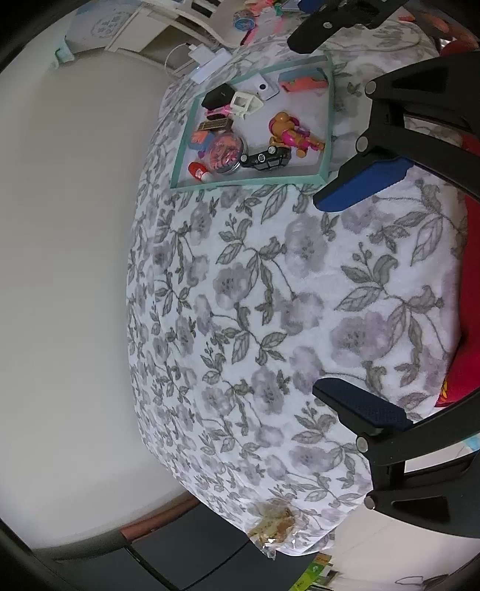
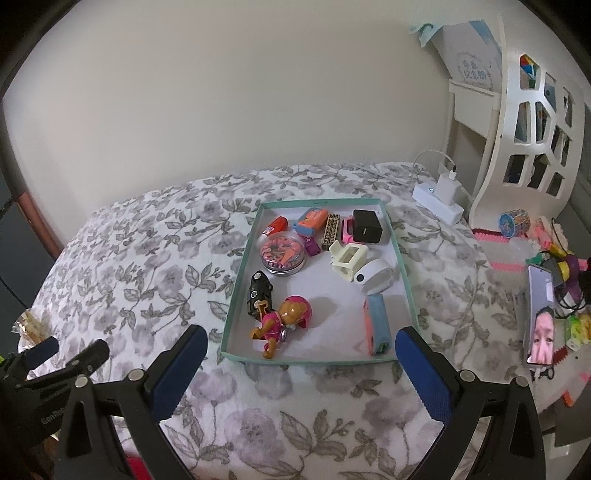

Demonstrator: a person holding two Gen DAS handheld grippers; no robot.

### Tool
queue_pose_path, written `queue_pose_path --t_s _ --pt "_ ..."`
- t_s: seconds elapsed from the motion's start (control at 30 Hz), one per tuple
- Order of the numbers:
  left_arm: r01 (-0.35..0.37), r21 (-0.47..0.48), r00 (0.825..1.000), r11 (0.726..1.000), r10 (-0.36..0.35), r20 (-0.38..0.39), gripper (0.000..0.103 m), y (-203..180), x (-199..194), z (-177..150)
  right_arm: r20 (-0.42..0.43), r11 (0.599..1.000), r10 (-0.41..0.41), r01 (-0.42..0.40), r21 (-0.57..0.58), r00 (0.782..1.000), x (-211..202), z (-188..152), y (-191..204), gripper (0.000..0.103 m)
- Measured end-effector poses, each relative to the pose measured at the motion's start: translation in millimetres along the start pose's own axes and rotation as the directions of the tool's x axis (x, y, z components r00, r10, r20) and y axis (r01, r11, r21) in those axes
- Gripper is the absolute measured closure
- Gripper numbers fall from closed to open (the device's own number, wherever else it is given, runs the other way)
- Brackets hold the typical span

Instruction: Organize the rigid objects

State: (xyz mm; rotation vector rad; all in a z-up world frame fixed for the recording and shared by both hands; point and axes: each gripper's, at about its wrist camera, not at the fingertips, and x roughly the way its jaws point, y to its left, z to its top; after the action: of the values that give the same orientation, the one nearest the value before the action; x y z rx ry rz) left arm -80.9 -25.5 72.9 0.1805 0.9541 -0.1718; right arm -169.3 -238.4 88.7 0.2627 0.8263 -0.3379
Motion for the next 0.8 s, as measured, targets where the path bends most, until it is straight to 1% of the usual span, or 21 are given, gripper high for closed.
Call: queue_pose_path --t_s 0.27,0.4,0.8 --pt "-0.016 -0.031 1.000 0.999 0.016 0.009 0.011 4.3 -1.5 0.1 -0.001 0.999 -0.021 0.021 -0.024 1.000 -2.0 -1.7 5.8 0.000" --pt "-0.018 -0.031 1.000 0.999 0.019 0.013 0.011 4.7 -1.8 0.4 0.000 0.999 -0.029 0.029 -0.035 1.000 -3.3 -2.7 7.9 0.000" --pt "-0.060 -0.027 0.998 0.998 0.061 0.027 0.011 0.3 -4.8 0.4 0.000 0.998 -0.030 0.030 -0.046 1.000 -4.9 -3.3 10.6 0.000"
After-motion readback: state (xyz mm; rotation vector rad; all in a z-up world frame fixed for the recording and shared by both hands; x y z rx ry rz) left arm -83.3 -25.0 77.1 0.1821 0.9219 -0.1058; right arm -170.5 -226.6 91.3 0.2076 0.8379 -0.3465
